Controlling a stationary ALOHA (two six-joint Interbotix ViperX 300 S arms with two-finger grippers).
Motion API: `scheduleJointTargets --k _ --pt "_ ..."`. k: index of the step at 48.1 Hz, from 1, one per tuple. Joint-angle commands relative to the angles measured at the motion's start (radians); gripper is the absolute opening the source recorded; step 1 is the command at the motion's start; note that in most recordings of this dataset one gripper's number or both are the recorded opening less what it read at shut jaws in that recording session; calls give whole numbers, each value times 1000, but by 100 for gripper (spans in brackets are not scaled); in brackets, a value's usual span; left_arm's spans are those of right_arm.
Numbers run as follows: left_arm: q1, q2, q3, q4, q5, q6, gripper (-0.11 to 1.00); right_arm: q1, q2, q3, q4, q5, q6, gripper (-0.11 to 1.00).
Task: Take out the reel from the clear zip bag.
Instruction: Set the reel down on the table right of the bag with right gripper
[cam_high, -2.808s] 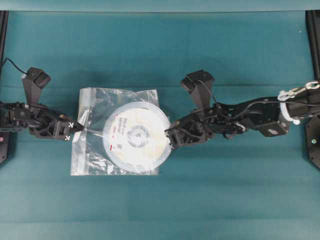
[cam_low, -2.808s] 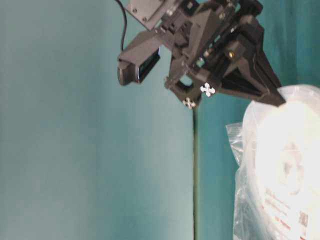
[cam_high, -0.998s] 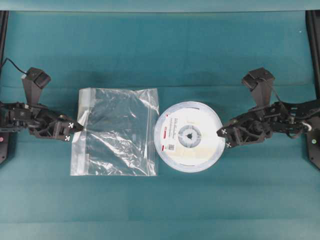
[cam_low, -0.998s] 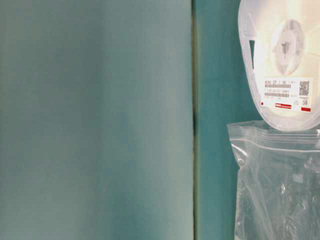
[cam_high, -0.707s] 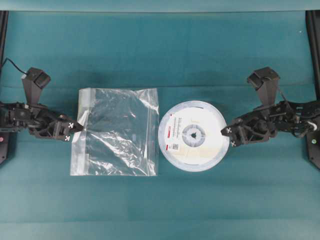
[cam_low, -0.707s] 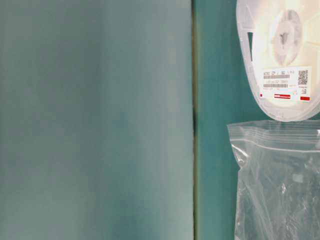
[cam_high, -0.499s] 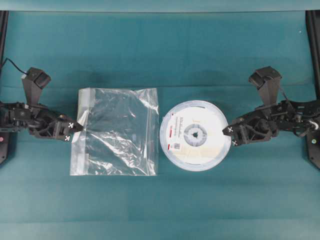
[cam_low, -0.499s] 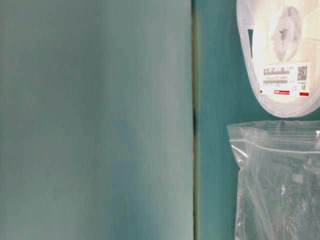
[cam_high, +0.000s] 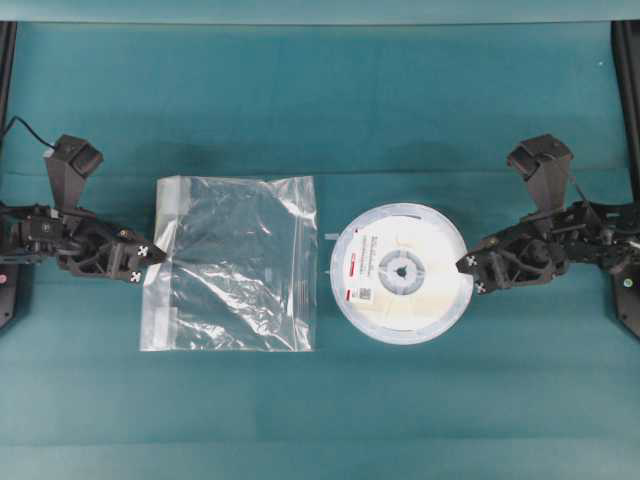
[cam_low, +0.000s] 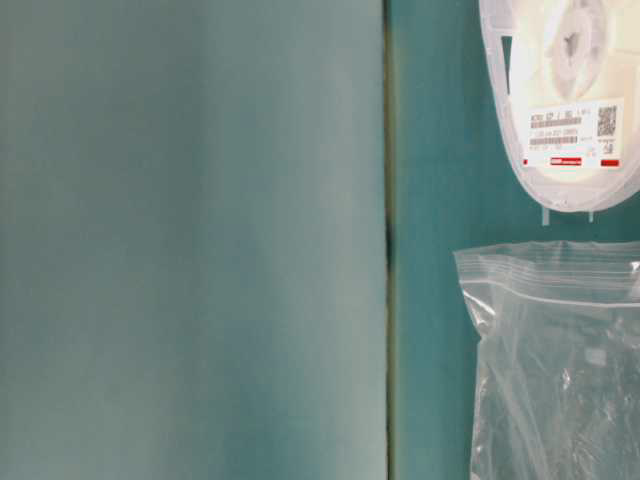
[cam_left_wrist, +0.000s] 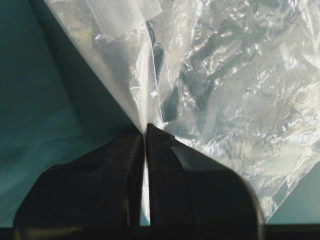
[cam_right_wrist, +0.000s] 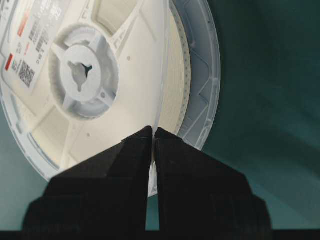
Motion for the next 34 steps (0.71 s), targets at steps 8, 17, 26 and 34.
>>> scheduleJointTargets --k 8,17,26,34 --pt "-2 -3 -12 2 -3 2 2 -3 -9 -5 5 -3 8 5" --pt "-2 -2 -18 3 -2 2 2 -5 -9 -3 5 -5 8 5" --pt "-2 -2 -21 3 -3 2 2 -5 -9 -3 5 -6 8 5" --pt "-2 -2 -25 3 -3 2 2 -5 -9 -3 12 -3 8 5"
